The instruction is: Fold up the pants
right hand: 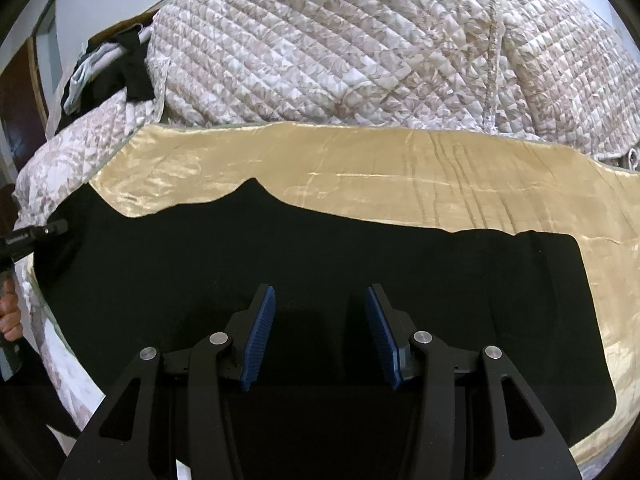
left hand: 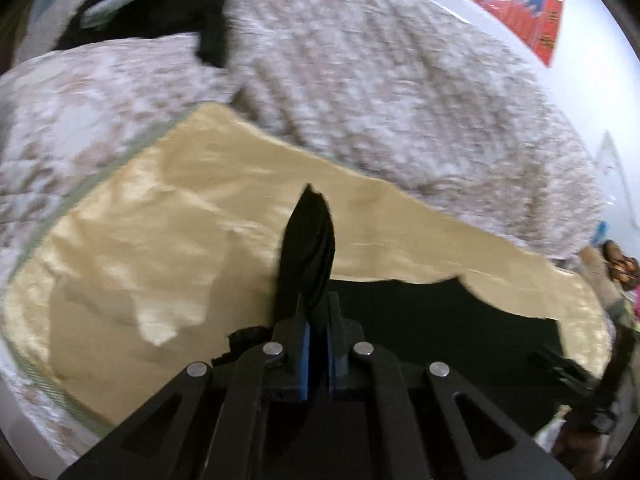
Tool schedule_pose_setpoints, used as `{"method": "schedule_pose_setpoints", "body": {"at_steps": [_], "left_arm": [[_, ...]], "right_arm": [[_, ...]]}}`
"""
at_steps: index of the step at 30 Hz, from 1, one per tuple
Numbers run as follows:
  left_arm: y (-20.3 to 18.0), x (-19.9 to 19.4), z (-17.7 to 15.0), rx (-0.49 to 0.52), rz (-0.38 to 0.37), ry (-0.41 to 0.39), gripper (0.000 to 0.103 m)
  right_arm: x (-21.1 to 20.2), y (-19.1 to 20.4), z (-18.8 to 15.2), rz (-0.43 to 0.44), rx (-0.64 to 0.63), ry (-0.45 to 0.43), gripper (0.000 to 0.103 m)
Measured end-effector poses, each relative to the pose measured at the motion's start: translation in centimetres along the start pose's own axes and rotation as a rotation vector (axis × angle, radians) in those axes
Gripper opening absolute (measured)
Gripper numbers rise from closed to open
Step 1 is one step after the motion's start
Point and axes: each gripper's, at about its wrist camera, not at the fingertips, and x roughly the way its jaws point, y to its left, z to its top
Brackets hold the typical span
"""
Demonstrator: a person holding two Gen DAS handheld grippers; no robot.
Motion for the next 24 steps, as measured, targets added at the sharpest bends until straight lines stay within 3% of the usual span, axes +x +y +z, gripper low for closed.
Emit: {"method": "schedule_pose_setpoints", "body": {"at_steps": [8, 13, 17, 21, 24], "left_arm": [[-11.9, 3.6, -1.8, 0.123, -0.241, 0.110, 0.007], [-17.1, 7.2, -5.2, 0.173, -0.307, 0.235, 0.007], [-17.9, 9.2, -7.2, 0.181, -0.338, 0.334, 0.009], [-16.5, 6.9, -5.8, 0.154, -0.447, 0.321, 0.031], [-14.5, 4.9, -3.9, 0.168, -0.420, 0.244, 0.035]], "right_arm": [[-0.7, -2.0, 0.3, 0.029, 0.109, -0.017, 0.048], [-0.9, -3.7, 0.2, 0.029, 0.174, -0.010, 0.048], [-0.8, -4.6, -0.2, 0.027, 0.201, 0.005, 0.048], [-0.8, -5.2, -0.3, 0.050, 0.228, 0.013, 0.048], [-0.5, -5.0, -0.3, 0.120, 0.250, 0.021, 0.048]]}}
